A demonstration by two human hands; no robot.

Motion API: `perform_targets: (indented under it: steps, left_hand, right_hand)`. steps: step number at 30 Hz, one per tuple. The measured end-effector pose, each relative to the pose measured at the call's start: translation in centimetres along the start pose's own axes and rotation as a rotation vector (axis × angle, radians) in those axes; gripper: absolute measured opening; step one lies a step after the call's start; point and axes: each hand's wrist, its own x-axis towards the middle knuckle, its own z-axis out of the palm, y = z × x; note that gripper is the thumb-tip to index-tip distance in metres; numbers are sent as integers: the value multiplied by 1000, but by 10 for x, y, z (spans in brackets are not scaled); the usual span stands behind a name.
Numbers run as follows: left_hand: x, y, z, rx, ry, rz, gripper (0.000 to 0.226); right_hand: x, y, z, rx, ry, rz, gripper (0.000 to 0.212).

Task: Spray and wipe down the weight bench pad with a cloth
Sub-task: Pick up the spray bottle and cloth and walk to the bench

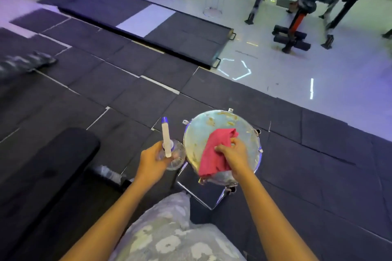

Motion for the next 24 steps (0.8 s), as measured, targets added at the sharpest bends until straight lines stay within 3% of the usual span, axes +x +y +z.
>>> perform_targets:
  steps: [13, 19, 24]
  left_hand:
    - [-217, -84, -152, 42, 671, -345, 38]
    - [-289, -132, -222, 18, 898, -464, 41]
    - [-341, -174, -303, 68, 973, -484, 33]
  right_hand:
    - [-150, 3, 164, -230, -588, -246, 33]
    - [-217, 15, 253, -341, -728, -315, 30]
    - [-281, 30, 351, -437, -854, -336, 22]
